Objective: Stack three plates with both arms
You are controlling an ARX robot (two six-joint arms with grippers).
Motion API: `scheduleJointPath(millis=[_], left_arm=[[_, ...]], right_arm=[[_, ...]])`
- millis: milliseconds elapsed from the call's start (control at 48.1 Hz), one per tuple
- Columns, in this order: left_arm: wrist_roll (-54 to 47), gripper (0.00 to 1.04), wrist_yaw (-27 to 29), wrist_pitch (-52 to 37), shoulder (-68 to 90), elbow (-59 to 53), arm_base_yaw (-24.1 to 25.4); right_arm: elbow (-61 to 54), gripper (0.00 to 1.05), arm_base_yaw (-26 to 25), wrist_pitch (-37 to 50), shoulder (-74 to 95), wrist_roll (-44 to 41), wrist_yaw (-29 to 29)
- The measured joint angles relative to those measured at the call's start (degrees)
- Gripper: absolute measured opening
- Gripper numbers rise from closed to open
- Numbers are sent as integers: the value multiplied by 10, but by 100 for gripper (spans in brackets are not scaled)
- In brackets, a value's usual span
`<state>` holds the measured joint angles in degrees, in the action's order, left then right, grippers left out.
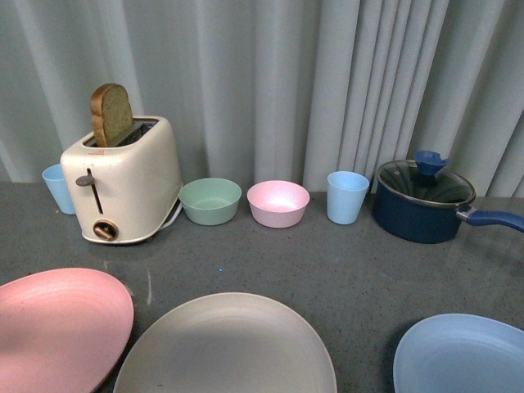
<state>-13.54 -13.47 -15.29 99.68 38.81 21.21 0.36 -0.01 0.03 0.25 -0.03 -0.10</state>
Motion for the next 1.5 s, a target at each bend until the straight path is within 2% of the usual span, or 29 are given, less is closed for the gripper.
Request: scheduleJointPath(millis=[333,687,1498], left_arm=[[-34,98,39,-1,99,91,6],[-58,98,28,60,138,142,12],[-70,98,43,112,235,238,6]], right_arm=[[0,97,0,0,0,0,0],[0,97,0,0,0,0,0],[0,97,0,0,0,0,0]])
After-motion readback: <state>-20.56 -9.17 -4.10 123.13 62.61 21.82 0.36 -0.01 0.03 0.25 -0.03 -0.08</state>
